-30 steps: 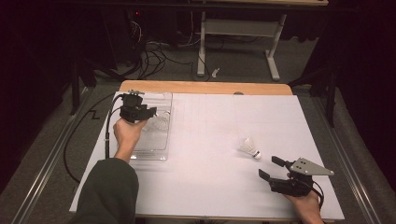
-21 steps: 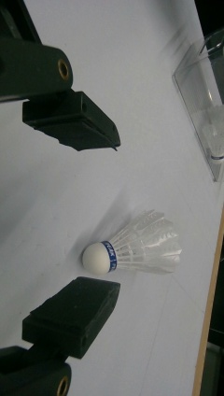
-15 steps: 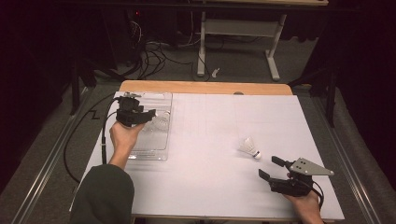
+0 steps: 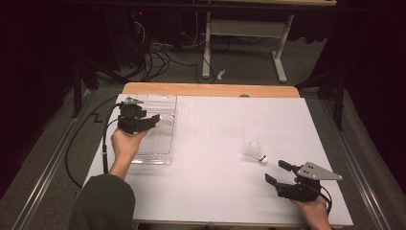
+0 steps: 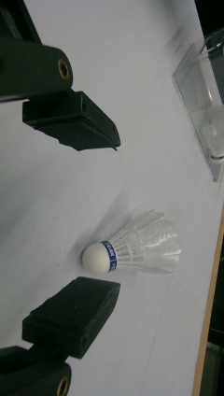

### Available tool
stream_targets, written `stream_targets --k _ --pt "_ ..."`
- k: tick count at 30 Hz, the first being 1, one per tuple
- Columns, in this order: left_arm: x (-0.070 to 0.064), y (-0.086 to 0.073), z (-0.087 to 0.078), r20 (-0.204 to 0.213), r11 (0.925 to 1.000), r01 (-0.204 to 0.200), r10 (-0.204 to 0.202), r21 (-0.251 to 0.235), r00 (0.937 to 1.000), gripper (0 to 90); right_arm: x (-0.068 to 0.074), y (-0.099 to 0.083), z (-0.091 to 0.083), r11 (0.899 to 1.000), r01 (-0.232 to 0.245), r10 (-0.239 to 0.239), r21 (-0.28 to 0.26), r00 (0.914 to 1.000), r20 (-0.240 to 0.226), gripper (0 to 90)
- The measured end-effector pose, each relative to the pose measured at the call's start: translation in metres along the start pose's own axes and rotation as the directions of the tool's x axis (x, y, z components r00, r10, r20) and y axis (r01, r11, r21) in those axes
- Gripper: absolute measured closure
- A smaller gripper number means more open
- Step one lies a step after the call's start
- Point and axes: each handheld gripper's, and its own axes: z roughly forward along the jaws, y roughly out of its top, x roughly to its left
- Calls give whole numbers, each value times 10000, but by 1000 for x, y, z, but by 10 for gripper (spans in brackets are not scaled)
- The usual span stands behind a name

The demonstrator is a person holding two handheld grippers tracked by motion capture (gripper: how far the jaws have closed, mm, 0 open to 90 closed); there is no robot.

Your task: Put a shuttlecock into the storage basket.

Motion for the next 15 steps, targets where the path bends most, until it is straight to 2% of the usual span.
stream_targets --k 15 --pt "-6 -7 -9 238 9995 -186 192 -240 9995 444 0 0 0 10000 -6 6 1 10000 0 261"
